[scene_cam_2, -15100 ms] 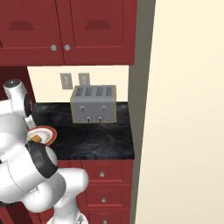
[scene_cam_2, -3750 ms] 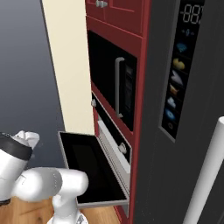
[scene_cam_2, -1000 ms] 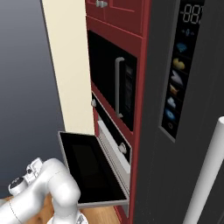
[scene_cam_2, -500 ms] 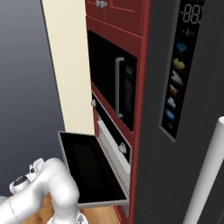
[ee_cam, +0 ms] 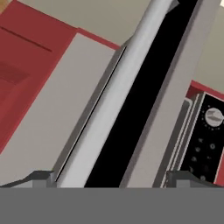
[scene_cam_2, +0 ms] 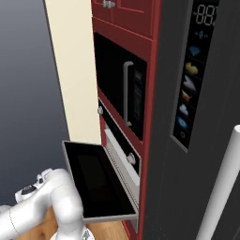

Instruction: Take the baked cake out of the oven and place it on the plate for cooling. Then close the oven door.

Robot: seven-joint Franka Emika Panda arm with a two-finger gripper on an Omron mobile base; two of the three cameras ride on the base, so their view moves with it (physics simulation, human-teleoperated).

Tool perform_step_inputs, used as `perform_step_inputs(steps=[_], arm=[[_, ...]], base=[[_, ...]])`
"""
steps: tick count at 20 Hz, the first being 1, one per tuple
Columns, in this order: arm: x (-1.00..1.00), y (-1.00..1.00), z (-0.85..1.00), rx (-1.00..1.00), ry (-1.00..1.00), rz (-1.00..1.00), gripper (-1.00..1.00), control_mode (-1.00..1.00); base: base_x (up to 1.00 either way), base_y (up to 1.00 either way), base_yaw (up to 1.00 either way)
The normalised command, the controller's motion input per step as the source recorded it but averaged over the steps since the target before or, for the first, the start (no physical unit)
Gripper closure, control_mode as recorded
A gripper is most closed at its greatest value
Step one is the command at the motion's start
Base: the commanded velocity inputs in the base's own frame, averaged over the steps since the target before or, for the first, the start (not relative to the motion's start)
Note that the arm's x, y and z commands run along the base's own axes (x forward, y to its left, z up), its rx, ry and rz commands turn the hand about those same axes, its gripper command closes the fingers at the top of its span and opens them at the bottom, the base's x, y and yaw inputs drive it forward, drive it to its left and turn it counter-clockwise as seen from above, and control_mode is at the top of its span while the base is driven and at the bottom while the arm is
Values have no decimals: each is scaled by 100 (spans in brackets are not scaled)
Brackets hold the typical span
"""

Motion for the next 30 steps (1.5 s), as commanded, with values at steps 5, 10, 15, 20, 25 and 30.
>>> perform_step_inputs(steps=[5, 10, 15, 20, 25, 30], arm=[[38, 27, -65, -9, -7, -24, -100, -100], [29, 27, -68, -12, -8, -24, -100, -100], [21, 29, -73, -19, -10, -27, -100, -100], [20, 27, -72, -26, -15, -29, -100, -100], [18, 29, -70, -28, -20, -29, -100, -100], [18, 29, -68, -35, -23, -32, -100, -100]], base=[[0, 0, 0], [0, 0, 0], [0, 0, 0], [0, 0, 0], [0, 0, 0], [0, 0, 0]])
